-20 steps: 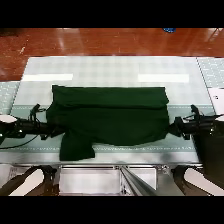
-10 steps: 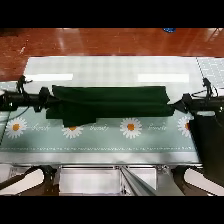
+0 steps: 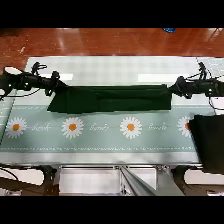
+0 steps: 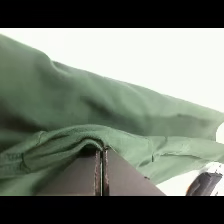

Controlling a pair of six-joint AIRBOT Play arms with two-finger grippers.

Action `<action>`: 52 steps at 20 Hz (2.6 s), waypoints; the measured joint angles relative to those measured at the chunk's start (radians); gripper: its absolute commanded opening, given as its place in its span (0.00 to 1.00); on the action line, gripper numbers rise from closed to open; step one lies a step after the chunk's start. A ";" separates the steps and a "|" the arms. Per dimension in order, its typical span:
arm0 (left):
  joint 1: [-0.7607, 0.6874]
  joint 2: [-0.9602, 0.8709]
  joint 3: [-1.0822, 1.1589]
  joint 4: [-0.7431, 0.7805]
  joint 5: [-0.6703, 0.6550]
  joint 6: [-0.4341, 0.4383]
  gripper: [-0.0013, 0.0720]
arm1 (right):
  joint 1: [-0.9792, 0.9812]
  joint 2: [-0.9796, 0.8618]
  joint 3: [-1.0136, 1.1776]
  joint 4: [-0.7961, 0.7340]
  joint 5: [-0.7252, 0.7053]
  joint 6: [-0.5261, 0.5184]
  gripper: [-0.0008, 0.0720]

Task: Fold the shirts.

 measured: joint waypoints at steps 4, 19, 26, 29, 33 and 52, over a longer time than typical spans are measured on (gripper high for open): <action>-0.004 -0.040 0.034 0.000 0.010 0.040 0.71 | 0.002 -0.037 0.023 0.014 -0.056 0.005 0.58; -0.150 0.616 -0.335 0.041 0.251 0.270 0.71 | -0.066 -0.013 -0.091 -0.104 -0.091 0.090 0.58; -0.212 0.661 -0.422 0.040 0.309 0.283 0.71 | -0.002 -0.116 -0.070 0.059 -0.098 0.020 0.47; -0.217 0.657 -0.428 0.026 0.313 0.275 0.71 | 0.050 -0.127 -0.055 0.054 -0.069 -0.014 0.06; -0.220 0.656 -0.431 0.013 0.310 0.267 0.28 | 0.082 -0.056 -0.039 0.060 -0.017 -0.053 0.06; -0.862 -0.028 0.151 0.037 0.171 0.109 0.04 | 0.085 1.030 -0.221 -0.112 0.285 0.182 0.06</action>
